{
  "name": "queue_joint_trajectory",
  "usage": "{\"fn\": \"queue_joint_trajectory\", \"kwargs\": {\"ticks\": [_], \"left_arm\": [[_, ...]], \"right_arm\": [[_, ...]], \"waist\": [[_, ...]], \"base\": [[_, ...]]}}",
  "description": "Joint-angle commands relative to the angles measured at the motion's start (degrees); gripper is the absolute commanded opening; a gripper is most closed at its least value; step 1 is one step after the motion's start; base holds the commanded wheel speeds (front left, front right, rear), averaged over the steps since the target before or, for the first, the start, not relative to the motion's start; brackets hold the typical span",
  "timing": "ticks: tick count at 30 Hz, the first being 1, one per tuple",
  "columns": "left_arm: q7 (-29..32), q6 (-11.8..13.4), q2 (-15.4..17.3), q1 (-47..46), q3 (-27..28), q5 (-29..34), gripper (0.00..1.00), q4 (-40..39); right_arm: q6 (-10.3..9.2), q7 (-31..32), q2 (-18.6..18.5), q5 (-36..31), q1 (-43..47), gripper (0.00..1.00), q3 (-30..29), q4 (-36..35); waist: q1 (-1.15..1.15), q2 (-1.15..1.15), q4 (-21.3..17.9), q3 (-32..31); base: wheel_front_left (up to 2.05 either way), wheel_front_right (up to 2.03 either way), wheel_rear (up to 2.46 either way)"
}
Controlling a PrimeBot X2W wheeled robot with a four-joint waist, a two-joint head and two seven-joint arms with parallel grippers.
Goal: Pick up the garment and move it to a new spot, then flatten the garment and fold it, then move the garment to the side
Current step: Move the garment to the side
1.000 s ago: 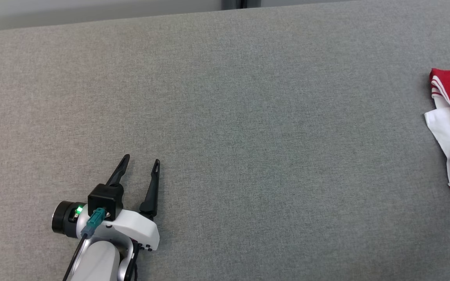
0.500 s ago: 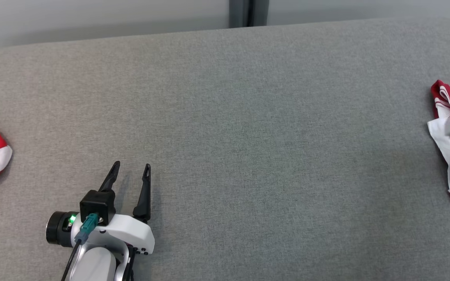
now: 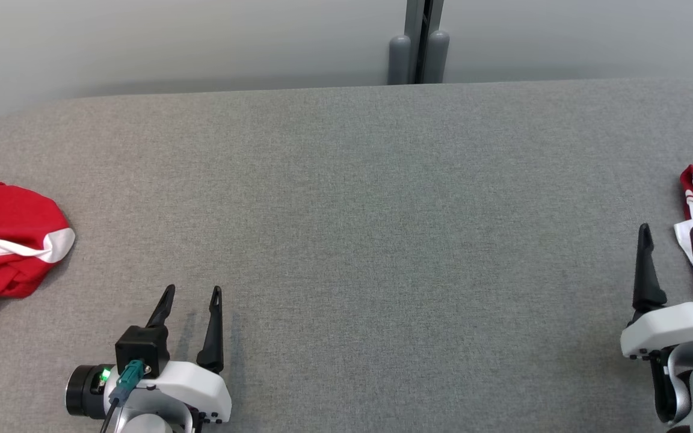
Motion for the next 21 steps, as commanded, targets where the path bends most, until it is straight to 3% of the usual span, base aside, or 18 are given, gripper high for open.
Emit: {"fn": "queue_joint_trajectory", "kwargs": {"ticks": [1, 21], "left_arm": [[0.01, 0.25, 0.25, 0.45, 0.40, -0.15, 1.00, 0.08], [0.01, 2.21, 0.27, 4.50, 0.84, -2.22, 1.00, 1.15]], "right_arm": [[-0.02, 0.00, -0.04, -0.06, 0.82, 1.00, 0.48, 0.19], [-0.02, 0.00, 0.23, 5.32, 8.03, 1.00, 9.97, -1.76]], "waist": [[0.00, 0.00, 0.17, -0.51], [0.00, 0.00, 2.05, -8.09]], "base": [[0.00, 0.00, 0.00], [0.00, 0.00, 0.00]]}}
